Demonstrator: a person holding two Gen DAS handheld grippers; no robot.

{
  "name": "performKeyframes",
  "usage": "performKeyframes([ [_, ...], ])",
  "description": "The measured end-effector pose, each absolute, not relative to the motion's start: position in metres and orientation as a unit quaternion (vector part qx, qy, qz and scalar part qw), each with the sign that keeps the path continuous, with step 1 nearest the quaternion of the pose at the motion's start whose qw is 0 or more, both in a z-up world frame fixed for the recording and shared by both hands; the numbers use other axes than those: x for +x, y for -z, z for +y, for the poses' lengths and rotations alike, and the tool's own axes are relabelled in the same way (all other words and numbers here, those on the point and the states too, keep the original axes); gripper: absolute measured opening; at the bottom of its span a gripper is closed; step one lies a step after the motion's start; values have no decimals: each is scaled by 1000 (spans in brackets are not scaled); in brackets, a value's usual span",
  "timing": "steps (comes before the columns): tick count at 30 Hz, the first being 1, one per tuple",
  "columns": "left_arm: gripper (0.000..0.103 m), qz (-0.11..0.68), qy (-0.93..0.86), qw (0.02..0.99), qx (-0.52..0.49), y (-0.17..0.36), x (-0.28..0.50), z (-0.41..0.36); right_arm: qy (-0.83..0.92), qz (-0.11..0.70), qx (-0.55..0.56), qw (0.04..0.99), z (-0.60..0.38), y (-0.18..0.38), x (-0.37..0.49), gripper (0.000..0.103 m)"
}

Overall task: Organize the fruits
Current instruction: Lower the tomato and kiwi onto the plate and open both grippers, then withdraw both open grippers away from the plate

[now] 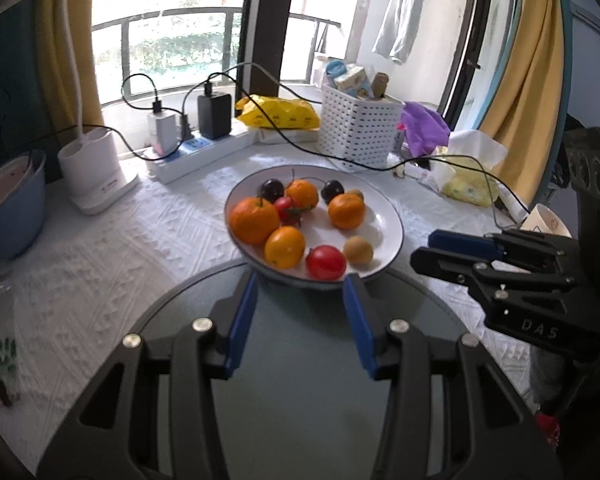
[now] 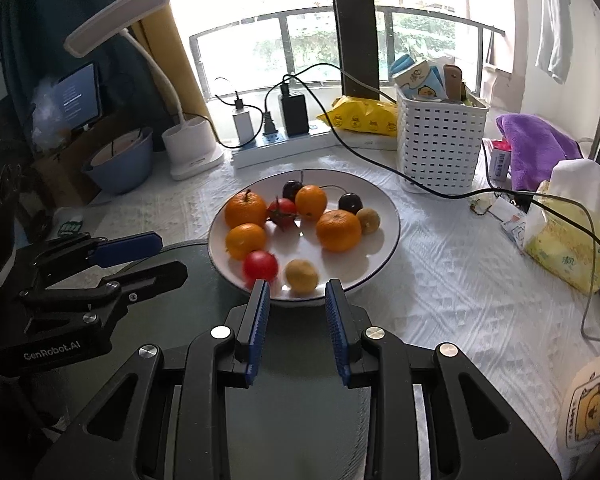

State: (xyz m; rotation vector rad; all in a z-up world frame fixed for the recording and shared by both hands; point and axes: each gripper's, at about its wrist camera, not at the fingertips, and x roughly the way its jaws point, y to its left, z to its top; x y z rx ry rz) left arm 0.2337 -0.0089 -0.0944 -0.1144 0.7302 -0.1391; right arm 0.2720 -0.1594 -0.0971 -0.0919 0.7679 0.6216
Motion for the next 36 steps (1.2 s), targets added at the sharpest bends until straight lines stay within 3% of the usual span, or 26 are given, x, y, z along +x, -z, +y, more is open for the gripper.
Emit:
performKeyframes([
  [26,49,310,60,947,-48,67,155,-11,-291,320,-45,901,-176,68,196,31],
  [28,50,302,60,950,-48,62,147,-11,-291,312,-45,903,-178,63,188,31],
  [30,62,292,61,953,-48,56,139,-12,-290,305,-46,906,-180,57,182,31],
  [36,64,256,61,963,-51,33,116,-13,-290,277,-50,915,-184,37,160,31],
])
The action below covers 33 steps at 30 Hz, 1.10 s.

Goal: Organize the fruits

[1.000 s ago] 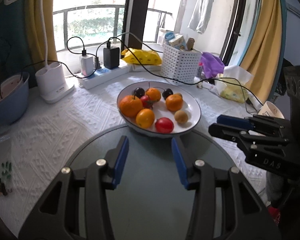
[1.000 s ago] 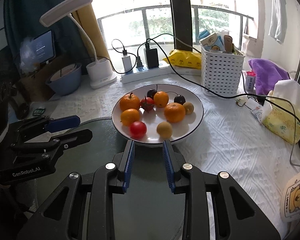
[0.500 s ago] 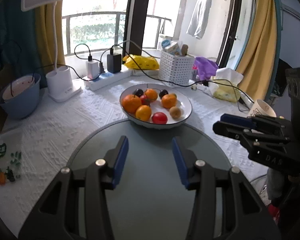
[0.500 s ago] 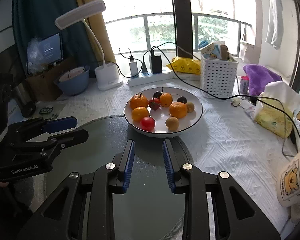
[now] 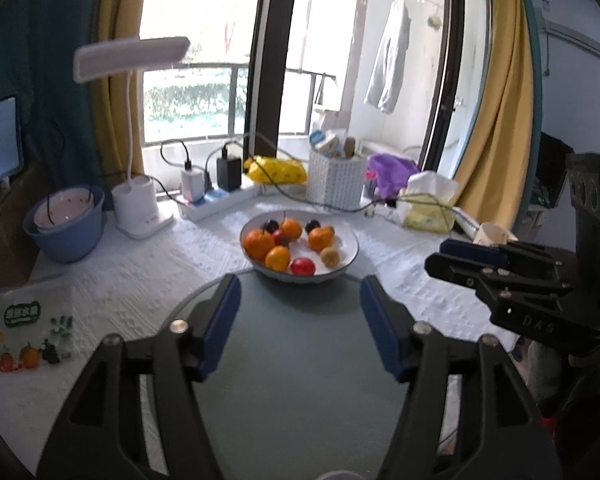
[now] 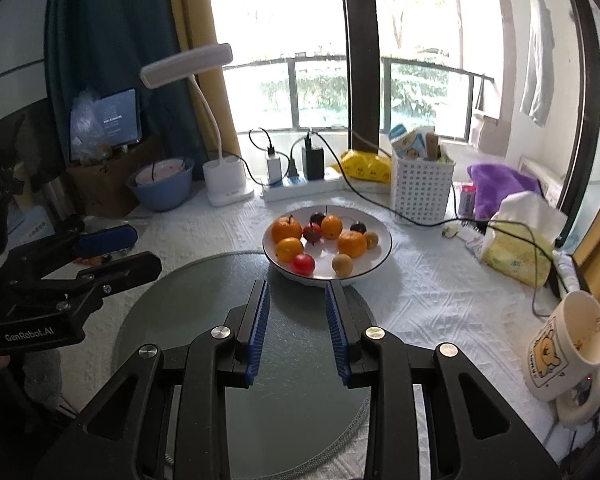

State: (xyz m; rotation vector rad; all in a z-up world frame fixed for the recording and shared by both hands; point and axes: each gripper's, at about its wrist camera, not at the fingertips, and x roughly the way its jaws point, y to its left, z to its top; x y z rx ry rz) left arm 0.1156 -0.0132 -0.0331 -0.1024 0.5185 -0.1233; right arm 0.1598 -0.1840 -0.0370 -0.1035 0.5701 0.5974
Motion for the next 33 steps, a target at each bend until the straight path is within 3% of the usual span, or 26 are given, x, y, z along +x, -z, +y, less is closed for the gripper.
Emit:
performKeyframes([
  [15,66,181,67,981,-29,-26,64,-21,-269,196,-62,941,-202,-24,104,31],
  [18,70,168,68,983,-26,-35,56,-24,-265,185,-61,944,-206,-34,94,37],
  [21,86,151,68,986,-28,-43,48,-26,-260,176,-60,948,-210,-41,87,38],
  [24,87,135,68,988,-28,-51,41,-28,-254,168,-59,951,-213,-48,82,39],
  [27,89,118,64,991,-23,-59,32,-30,-246,161,-53,954,-217,-57,76,49],
  [33,92,88,57,994,-14,-74,16,-31,-231,140,-39,962,-225,-74,62,58],
])
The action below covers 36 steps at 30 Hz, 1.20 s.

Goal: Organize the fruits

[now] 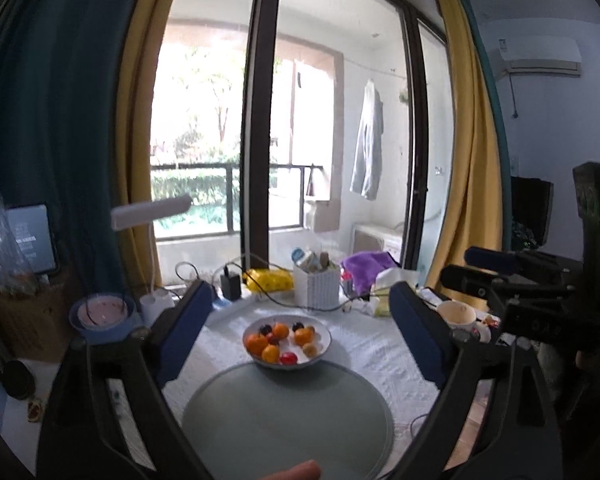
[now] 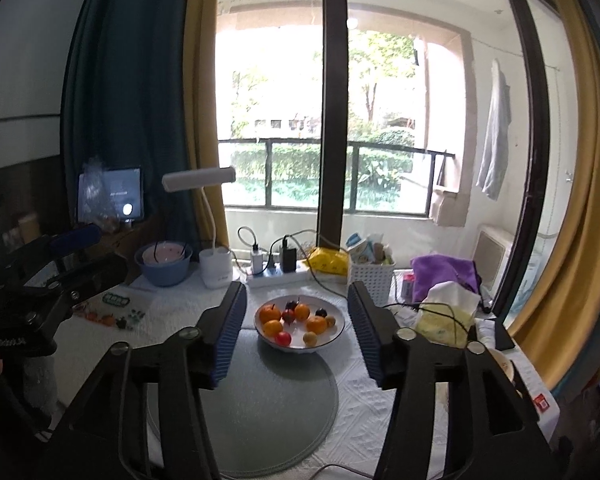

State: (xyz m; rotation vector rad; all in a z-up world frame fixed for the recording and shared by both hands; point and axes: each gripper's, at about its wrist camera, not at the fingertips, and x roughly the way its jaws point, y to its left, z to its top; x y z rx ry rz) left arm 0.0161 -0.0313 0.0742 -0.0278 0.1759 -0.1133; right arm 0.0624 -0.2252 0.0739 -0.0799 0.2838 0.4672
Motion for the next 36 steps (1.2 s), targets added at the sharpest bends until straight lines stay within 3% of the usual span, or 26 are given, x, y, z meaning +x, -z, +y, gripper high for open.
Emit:
performKeyframes([
  [11,97,73,-34,997,-13,-92,8,-23,-180,124,-23,976,-238,-90,52,62],
  [14,97,73,-41,996,-12,-94,7,-22,-172,118,-16,978,-240,-92,51,82],
  [15,97,72,-40,997,-12,-94,7,-21,-172,117,-14,978,-241,-92,50,82],
  [36,97,91,-54,994,-10,-93,16,-22,-165,130,-8,978,-244,-89,57,83],
])
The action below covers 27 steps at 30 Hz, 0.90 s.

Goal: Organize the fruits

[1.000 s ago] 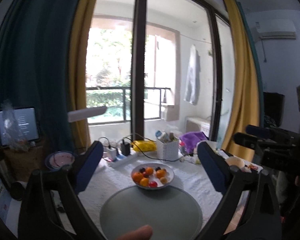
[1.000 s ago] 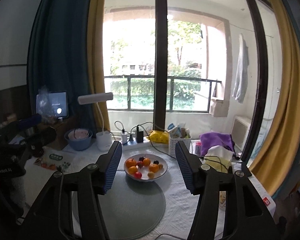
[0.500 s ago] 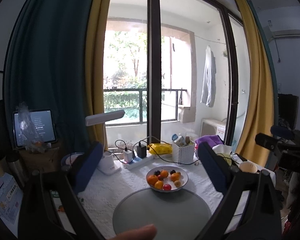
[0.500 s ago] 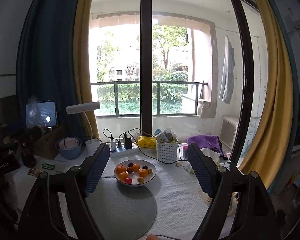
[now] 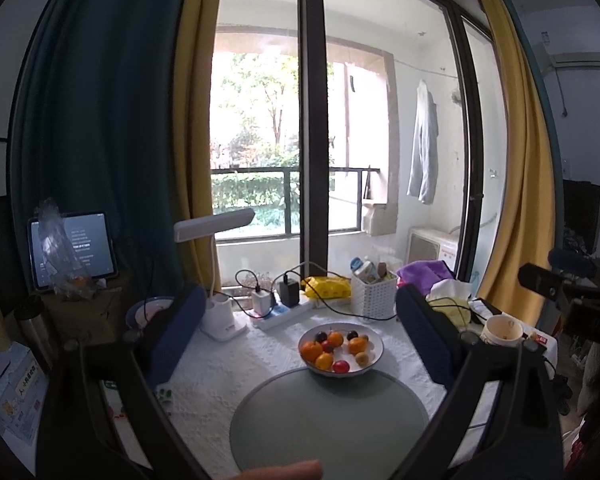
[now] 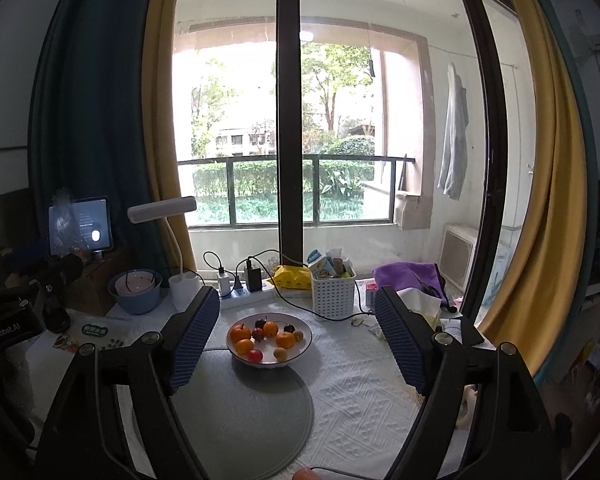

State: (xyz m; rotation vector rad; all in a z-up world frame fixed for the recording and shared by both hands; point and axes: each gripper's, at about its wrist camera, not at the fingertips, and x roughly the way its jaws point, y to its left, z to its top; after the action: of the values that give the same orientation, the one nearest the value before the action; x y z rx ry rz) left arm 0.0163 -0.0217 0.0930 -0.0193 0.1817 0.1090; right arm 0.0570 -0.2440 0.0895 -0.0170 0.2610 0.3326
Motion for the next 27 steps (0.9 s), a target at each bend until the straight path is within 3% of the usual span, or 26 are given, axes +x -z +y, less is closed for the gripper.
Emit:
performKeyframes([
  [27,97,97,-53,994,-8,-93,16,-25,-168,138,-10,976,-242,-85,61,83],
])
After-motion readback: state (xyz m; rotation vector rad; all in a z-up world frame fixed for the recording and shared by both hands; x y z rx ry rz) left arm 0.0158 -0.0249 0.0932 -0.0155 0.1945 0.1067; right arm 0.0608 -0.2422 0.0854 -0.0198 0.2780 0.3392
